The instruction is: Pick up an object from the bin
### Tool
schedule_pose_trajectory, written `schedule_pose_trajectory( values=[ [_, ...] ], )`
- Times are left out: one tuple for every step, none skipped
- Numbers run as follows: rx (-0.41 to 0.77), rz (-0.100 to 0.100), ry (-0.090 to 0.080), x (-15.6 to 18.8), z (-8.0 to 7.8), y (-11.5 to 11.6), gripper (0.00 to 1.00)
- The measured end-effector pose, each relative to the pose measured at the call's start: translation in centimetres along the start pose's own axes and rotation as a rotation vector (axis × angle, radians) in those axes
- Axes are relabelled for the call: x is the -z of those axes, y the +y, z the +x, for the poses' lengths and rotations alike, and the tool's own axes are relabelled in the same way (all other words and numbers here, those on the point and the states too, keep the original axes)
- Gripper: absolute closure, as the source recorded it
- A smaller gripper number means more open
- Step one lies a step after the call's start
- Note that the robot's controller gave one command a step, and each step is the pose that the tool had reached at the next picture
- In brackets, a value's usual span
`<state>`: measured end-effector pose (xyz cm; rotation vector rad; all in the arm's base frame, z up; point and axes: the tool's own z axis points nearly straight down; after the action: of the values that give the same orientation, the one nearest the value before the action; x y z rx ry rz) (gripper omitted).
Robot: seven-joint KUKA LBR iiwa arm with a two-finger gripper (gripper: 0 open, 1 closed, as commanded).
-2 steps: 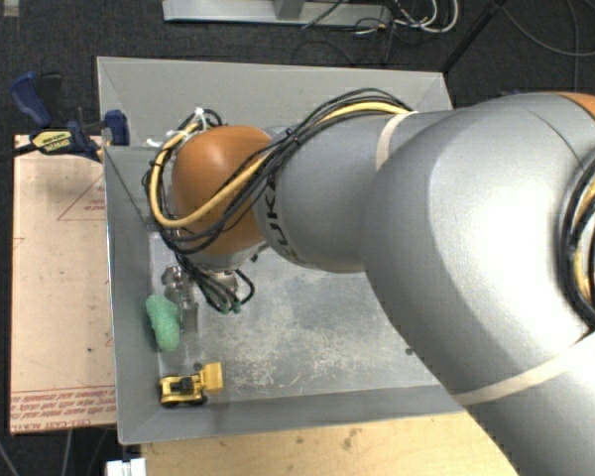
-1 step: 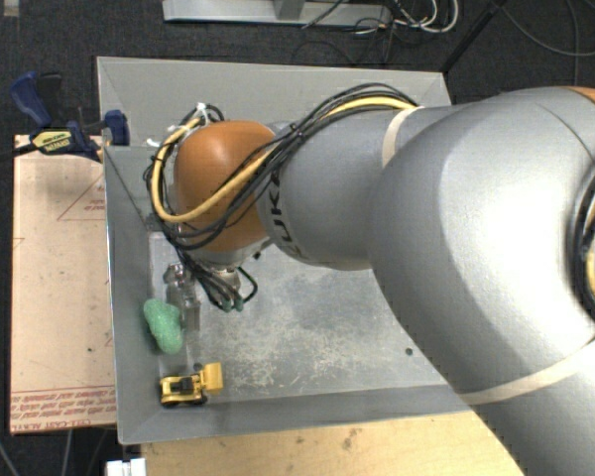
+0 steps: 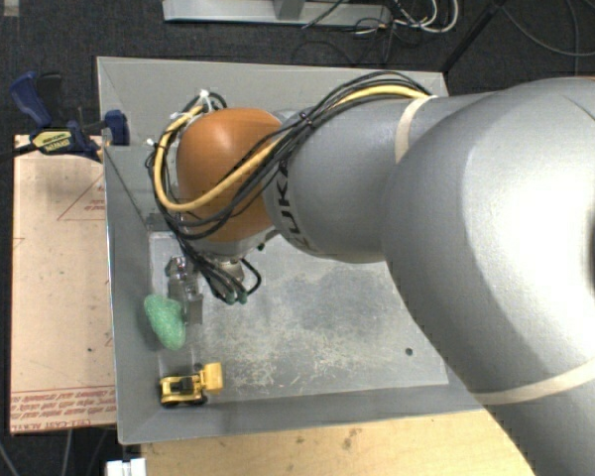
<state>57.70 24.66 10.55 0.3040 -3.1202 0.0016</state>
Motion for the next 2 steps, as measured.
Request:
schedule_pose_trajectory(
  values=[
    [0.0,-0.002,-0.008,2.2,-0.2,0.1,1.0],
    [0.0,-0.003,-0.015,3.3,-0.3,0.1,1.0]
  ],
)
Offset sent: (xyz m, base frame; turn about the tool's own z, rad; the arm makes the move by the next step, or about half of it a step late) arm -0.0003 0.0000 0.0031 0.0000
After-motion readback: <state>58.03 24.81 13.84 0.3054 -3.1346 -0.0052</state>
